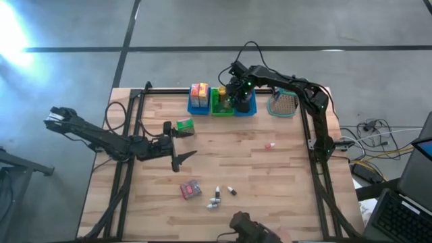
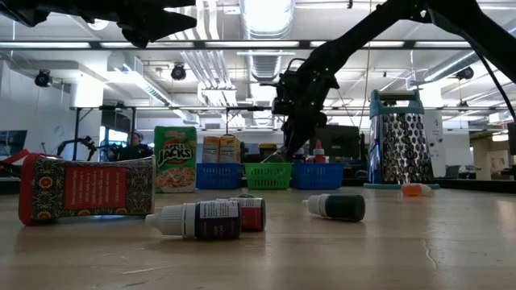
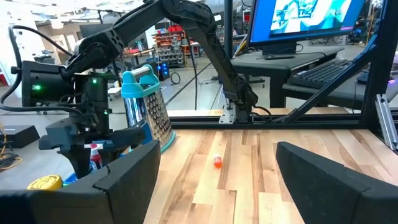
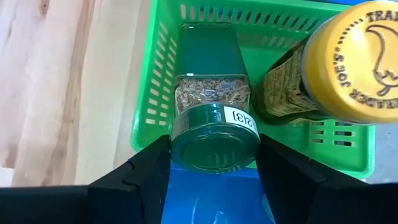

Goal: Pick & Place Kitchen Items
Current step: Put the green seasoning bottle into the green bin

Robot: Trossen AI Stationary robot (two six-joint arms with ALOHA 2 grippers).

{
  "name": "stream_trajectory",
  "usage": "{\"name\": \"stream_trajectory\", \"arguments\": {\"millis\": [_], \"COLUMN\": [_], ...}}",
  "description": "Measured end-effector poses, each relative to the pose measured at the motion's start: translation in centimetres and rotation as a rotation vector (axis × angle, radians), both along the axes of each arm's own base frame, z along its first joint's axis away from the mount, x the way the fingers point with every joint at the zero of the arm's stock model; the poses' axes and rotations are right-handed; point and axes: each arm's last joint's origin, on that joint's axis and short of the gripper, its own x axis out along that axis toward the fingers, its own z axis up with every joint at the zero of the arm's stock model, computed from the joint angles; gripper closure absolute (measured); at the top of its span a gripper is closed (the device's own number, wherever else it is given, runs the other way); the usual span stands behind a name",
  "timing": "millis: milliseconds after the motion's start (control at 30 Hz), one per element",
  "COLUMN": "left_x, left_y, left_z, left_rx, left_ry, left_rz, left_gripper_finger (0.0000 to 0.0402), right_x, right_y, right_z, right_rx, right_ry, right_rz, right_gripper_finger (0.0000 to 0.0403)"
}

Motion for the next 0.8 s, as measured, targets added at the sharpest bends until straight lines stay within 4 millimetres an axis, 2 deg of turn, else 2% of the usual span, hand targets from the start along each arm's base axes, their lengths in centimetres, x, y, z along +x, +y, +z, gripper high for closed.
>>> {"name": "stream_trajectory", "arguments": {"millis": [233,400,600,800], "left_x": [0.0,0.0,0.0,0.0], "left_y": [0.0,0.0,0.0,0.0], "left_z": [0.0,0.0,0.0,0.0], "left_rx": [0.000,0.000,0.000,0.000], "left_ry": [0.000,0.000,0.000,0.000], "left_rz": [0.000,0.000,0.000,0.000], "left_gripper_finger": [0.0076,0.0076,0.0076,0.0076], "right_x": [0.8,1.2,1.2,1.8], "right_y": [0.4,0.8,1.4,2.5], "right_z": [1.6,3.3,5.2,5.7], "right_rx": [0.004,-0.003,-0.142,-0.173], "right_ry": [-0.016,-0.009,0.130,0.150], "right_rz": [-0.011,-0.002,-0.034,0.002], "right_gripper_finger": [0.0185,0.0193,0.0199,0.0191]}}
